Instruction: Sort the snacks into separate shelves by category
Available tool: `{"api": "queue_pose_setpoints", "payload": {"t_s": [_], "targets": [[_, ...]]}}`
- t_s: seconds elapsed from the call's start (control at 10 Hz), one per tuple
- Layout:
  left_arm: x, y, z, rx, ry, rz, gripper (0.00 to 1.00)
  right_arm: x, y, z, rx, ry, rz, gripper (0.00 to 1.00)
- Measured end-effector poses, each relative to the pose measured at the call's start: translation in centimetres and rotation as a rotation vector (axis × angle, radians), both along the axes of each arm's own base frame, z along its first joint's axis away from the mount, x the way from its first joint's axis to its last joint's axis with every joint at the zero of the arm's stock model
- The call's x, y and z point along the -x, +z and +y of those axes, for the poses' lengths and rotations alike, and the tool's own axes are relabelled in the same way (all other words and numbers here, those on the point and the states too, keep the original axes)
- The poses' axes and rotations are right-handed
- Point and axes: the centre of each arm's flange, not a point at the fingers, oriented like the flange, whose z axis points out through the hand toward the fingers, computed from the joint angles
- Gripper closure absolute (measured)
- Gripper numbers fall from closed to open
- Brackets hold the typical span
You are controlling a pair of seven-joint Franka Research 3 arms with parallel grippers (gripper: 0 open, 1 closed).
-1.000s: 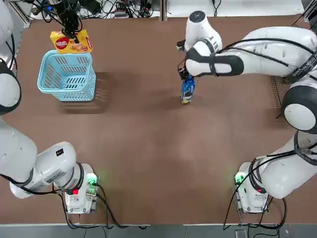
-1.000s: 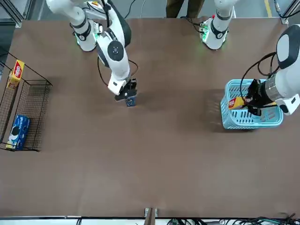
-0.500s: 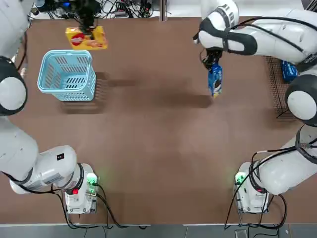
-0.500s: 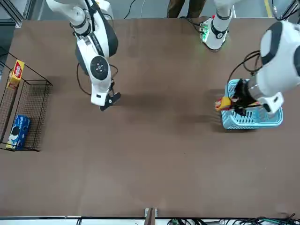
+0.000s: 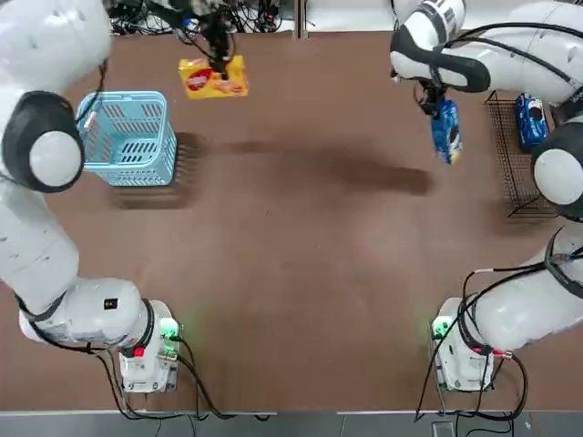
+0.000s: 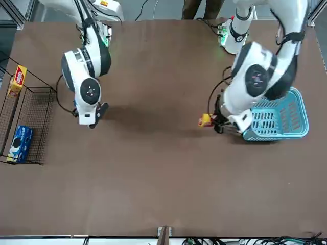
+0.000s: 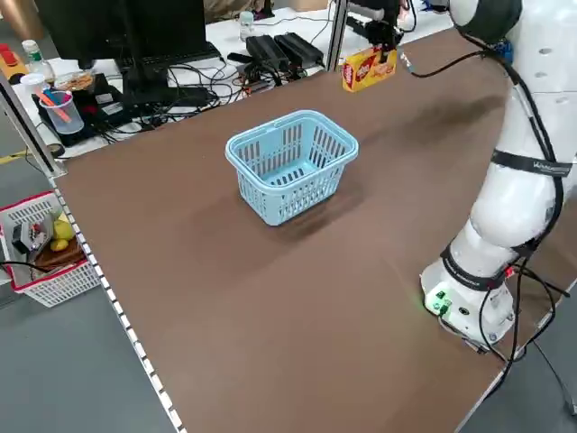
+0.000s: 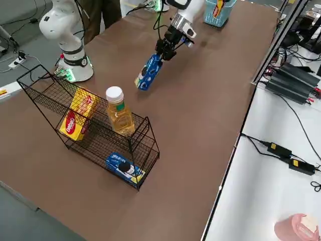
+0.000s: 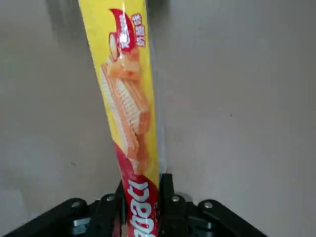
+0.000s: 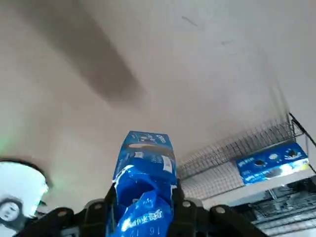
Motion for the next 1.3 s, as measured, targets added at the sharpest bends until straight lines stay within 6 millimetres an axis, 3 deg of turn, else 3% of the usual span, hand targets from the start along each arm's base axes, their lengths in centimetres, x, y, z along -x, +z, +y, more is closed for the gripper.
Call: {"api": "queue_pose_setpoints", "payload": {"t_s": [0.3, 0.6, 0.8, 1.1, 1.3], "targets": [[1.2, -1.1, -6.5, 0.002, -0.003, -0.021, 0.71, -0.7, 0.2, -3.3, 0.106, 0.096, 0.052, 0.57], [3.8, -2.6, -13.9, 0.014, -0.010, -0.044, 0.71, -0.6, -2.9, -6.9, 0.153, 0.155, 0.077, 0.57], [7.2, -4.1, -19.4, 0.027, -0.040, -0.059, 0.71, -0.3, -4.9, -9.7, 0.167, 0.175, 0.100, 0.57], [13.5, -8.9, -28.0, -0.022, -0.159, -0.134, 0.71, -0.3, -5.0, -10.7, 0.170, 0.208, 0.136, 0.57], [16.6, -11.6, -32.0, 0.017, -0.222, -0.176, 0.71, 0.1, -5.8, -11.6, 0.180, 0.219, 0.153, 0.57]]}}
